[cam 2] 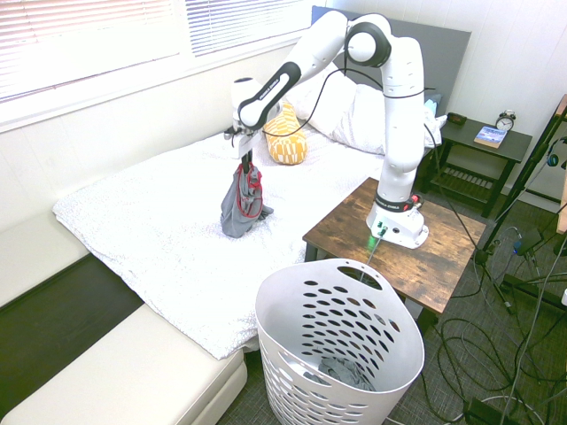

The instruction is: Put my clothes in the laundry bag

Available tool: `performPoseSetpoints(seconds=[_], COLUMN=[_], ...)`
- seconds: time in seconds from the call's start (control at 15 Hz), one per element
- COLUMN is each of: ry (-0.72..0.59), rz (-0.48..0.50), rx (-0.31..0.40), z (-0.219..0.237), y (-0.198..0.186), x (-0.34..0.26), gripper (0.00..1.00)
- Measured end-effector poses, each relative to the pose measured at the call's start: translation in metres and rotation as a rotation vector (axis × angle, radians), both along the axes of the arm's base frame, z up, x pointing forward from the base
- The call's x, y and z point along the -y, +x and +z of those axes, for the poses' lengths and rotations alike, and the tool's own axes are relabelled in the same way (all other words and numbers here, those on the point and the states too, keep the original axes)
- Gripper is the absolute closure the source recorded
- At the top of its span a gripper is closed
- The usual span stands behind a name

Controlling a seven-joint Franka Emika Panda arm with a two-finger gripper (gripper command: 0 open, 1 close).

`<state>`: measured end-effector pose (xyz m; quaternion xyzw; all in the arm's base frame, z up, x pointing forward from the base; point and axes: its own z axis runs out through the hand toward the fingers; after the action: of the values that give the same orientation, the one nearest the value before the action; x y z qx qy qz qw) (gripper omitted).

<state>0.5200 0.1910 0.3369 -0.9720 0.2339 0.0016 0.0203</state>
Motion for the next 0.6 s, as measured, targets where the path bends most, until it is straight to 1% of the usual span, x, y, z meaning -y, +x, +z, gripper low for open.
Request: performPoseSetpoints(seconds=[0.2,0.33,0.4,0.47,0.6], ry=[-0.020,-0.045,-0.056,-0.062,-0.063], rz=[0.054,0.096,0.118,0.146,0.201], rx=[0.030,0.053,0.070,0.088,0.100], z=[0.118,0.197,0.230,0.257,0.291], y=[-0.050,-0.102,-0.134,-0.167,-0.225], x=[-0.040,-0.060,-0.070,-0.082,-0.104], gripper=[1.00,1.00,1.00,1.00,1.00])
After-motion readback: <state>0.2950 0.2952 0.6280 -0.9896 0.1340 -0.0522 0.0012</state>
